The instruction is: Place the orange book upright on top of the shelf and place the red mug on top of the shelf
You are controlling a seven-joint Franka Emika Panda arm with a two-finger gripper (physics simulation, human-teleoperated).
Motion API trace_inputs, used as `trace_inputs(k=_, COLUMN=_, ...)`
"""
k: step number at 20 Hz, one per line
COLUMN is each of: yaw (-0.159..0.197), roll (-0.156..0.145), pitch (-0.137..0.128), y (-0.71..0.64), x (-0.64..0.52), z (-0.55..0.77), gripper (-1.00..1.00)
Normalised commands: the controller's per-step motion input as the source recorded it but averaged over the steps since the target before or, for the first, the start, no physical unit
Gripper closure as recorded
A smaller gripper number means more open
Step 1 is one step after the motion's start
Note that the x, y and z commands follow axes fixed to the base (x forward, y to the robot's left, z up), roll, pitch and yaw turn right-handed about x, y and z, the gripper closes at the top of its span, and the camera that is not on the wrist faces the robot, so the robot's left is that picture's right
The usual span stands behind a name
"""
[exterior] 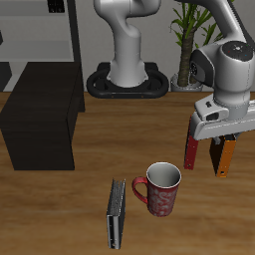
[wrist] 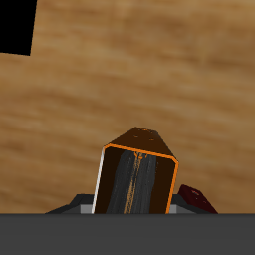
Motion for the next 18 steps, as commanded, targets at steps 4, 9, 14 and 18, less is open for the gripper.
trace_inputs(k=4, yaw=-0.029, roll=0.034, pitch=-0.047, y=0.03, x=-0.29, z=0.58, gripper=1.00)
trace_inputs(k=9, yaw=0.000, roll=0.033, pitch=-0.063, y=-0.19, x=-0.41, z=0.77, gripper=1.00)
trace_inputs(k=14, yaw=-0.047, roll=-0.007, pitch=-0.040, y=-0.35, x=-0.30, z=0.45, gripper=1.00)
trace_inputs(k=18, yaw=-0.071, roll=0.038, pitch=-0.042, y=-0.33, x=-0.47, z=0.46, gripper=1.00)
